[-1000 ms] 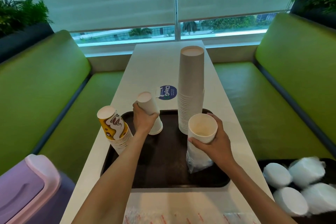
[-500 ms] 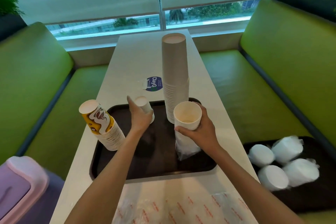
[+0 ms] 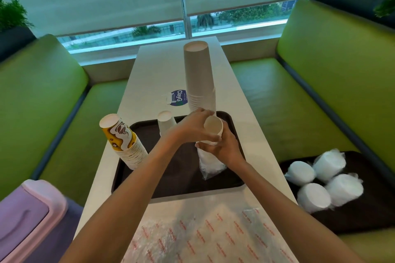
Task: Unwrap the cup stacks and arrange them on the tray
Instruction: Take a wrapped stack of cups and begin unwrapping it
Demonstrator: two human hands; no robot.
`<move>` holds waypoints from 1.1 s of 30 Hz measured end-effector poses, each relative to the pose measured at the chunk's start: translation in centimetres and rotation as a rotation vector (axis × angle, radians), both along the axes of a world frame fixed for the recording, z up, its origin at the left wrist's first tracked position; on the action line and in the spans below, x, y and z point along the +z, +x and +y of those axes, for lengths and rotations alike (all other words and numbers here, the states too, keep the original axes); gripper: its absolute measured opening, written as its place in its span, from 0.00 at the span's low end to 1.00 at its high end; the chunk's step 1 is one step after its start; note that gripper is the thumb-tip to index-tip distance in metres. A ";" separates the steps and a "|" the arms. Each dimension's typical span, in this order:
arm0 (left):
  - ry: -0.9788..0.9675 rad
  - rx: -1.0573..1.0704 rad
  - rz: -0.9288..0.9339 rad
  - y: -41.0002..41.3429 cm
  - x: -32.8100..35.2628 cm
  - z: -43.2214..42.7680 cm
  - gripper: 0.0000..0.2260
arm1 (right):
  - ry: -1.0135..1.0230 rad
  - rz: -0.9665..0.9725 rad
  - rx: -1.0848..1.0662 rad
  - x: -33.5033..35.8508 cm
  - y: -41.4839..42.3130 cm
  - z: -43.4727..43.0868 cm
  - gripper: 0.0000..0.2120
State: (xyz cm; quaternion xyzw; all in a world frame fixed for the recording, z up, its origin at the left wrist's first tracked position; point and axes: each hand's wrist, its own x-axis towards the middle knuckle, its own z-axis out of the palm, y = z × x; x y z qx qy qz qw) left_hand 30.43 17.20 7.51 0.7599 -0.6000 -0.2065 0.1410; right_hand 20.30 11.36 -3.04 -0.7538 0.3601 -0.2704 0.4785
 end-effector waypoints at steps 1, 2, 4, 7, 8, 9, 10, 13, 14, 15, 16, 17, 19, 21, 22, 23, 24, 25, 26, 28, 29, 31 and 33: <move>0.025 -0.009 -0.030 -0.1 0.2 -0.1 0.36 | 0.002 -0.002 -0.003 0.1 -0.1 0.1 0.46; 0.049 -0.014 -0.060 -0.1 0.3 -0.1 0.36 | 0.000 -0.001 -0.005 0.2 -0.2 0.1 0.46; 0.086 -0.026 -0.112 -0.2 0.6 -0.3 0.37 | -0.001 0.001 -0.004 0.3 -0.4 0.2 0.45; 0.083 -0.026 -0.134 -0.2 0.7 -0.4 0.37 | 0.007 -0.013 0.003 0.4 -0.4 0.3 0.45; 0.078 -0.025 -0.139 -0.1 0.7 -0.4 0.36 | 0.012 -0.019 0.002 0.4 -0.4 0.3 0.45; 0.072 -0.025 -0.145 -0.1 0.7 -0.5 0.36 | 0.019 -0.028 0.001 0.3 -0.4 0.2 0.45; 0.066 -0.026 -0.154 -0.1 0.7 -0.6 0.36 | 0.023 -0.031 0.000 0.3 -0.4 0.2 0.45; 0.042 -0.029 -0.181 0.0 0.8 -0.6 0.35 | 0.015 -0.022 0.007 0.4 -0.4 0.1 0.45; 0.026 -0.025 -0.182 0.0 0.9 -0.6 0.35 | 0.011 -0.023 0.010 0.5 -0.5 0.1 0.44; 0.003 -0.019 -0.182 0.1 1.0 -0.5 0.34 | 0.004 -0.023 0.012 0.6 -0.5 0.1 0.44; -0.024 -0.010 -0.184 0.2 1.2 -0.4 0.34 | -0.007 -0.021 0.014 0.6 -0.6 0.1 0.43; -0.053 0.001 -0.185 0.5 1.5 -0.4 0.33 | -0.016 -0.023 0.018 0.7 -0.6 0.0 0.43; -0.100 0.034 -0.170 1.2 2.1 -0.2 0.34 | -0.019 -0.042 0.025 0.6 -0.7 0.0 0.42; -0.121 0.072 -0.141 2.1 2.6 0.1 0.34 | -0.023 -0.051 0.027 0.6 -0.7 0.0 0.42; -0.117 0.084 -0.126 2.4 2.7 0.3 0.33 | -0.027 -0.049 0.029 0.6 -0.7 0.0 0.42; -0.111 0.094 -0.112 2.6 2.8 0.5 0.33 | -0.031 -0.049 0.033 0.6 -0.7 0.0 0.42; -0.110 0.104 -0.099 2.7 2.9 0.7 0.32 | -0.036 -0.052 0.037 0.6 -0.6 0.1 0.42; -0.119 0.115 -0.088 2.7 2.9 0.9 0.32 | -0.039 -0.057 0.038 0.5 -0.5 0.2 0.42; -0.138 0.127 -0.082 2.6 3.0 1.0 0.32 | -0.039 -0.063 0.034 0.4 -0.5 0.2 0.42; -0.175 0.149 -0.080 2.6 3.4 1.2 0.31 | -0.038 -0.073 0.024 0.4 -0.6 0.1 0.42; -0.184 0.152 -0.083 2.6 3.6 1.4 0.31 | -0.039 -0.078 0.023 0.4 -0.6 0.1 0.42; -0.187 0.167 -0.065 2.7 4.1 1.9 0.30 | -0.051 -0.089 0.027 0.3 -0.7 0.0 0.43; -0.178 0.201 -0.013 2.8 4.5 2.7 0.29 | -0.058 -0.098 0.028 -0.1 -0.9 0.1 0.43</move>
